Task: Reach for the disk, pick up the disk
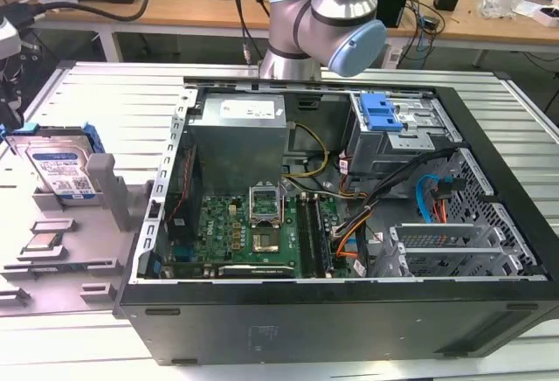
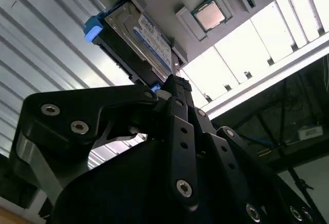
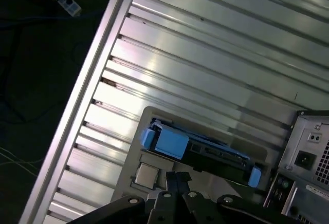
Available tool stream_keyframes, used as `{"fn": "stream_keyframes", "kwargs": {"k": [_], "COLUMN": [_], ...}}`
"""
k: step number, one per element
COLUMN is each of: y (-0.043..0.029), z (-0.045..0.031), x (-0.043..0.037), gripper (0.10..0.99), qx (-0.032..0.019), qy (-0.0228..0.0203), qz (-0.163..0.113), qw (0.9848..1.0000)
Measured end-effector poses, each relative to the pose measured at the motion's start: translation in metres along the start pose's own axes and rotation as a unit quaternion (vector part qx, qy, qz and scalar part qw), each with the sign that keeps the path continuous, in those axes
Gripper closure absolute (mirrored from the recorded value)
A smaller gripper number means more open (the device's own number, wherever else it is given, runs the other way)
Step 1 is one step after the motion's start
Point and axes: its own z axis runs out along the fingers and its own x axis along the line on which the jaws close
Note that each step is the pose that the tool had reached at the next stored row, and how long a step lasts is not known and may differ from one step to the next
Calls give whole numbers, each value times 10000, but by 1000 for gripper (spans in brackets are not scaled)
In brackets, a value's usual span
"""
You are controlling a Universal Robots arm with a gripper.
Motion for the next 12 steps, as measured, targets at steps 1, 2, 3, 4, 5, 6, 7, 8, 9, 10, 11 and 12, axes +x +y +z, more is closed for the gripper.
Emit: {"fn": "stream_keyframes", "kwargs": {"k": [1,2,3,4,5,6,7,8,9,10,11,12], "y": [0,0,0,0,0,0,0,0,0,0,0,0], "z": [0,0,0,0,0,0,0,0,0,0,0,0], "x": [0,0,0,0,0,0,0,0,0,0,0,0], "gripper": [980,980,980,980,980,980,980,980,980,980,980,980], "qx": [0,0,0,0,0,0,0,0,0,0,0,1], "qy": [4,6,13,16,18,26,29,32,36,41,45,51], "qz": [-100,-167,-336,-411,-472,-684,-756,-829,-938,-1071,-1189,-1318], "qw": [9999,9999,9994,9992,9989,9977,9971,9966,9956,9942,9929,9913]}}
